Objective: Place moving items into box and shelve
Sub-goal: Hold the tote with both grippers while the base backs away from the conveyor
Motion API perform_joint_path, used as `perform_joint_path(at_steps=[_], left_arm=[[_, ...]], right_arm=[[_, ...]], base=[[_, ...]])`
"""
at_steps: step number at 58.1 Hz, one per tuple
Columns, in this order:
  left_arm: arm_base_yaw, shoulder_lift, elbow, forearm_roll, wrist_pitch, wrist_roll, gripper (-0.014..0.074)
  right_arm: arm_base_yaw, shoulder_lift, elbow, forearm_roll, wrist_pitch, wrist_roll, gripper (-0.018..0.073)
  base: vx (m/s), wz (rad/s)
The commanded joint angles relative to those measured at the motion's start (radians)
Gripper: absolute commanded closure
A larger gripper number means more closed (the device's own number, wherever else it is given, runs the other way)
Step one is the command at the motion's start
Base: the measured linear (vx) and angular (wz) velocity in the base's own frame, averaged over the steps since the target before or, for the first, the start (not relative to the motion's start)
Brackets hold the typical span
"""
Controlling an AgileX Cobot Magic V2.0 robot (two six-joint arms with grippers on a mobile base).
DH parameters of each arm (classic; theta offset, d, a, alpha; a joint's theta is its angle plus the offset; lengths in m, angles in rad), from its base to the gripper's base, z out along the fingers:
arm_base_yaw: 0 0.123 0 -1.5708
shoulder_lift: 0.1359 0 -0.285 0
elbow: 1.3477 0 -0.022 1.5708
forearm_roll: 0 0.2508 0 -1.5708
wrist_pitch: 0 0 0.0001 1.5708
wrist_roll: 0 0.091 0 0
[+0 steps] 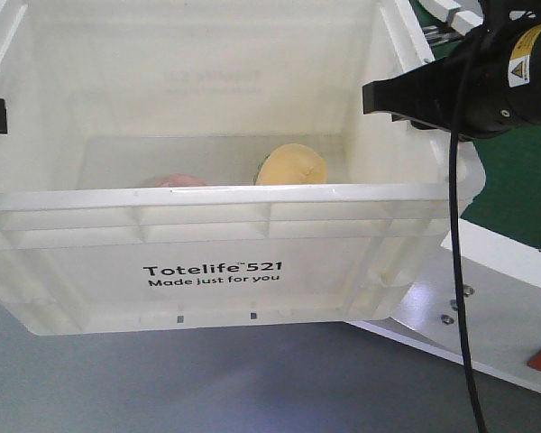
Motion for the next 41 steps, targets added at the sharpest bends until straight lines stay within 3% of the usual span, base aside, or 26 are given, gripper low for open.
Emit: perform_joint_path(at_steps=[1,41], left_arm=[[-0.010,-0.032,-0.041,0.020,-0.146,0.027,0.0456],[-0.010,-0.032,-0.041,0.020,-0.146,0.027,0.0456]], right_arm=[[-0.002,-0.034,-0.042,-0.077,-0.119,-0.010,0.0447],[-0.002,-0.034,-0.042,-0.077,-0.119,-0.010,0.0447]], base=[[-0.10,0.40],[-0.11,0.42]])
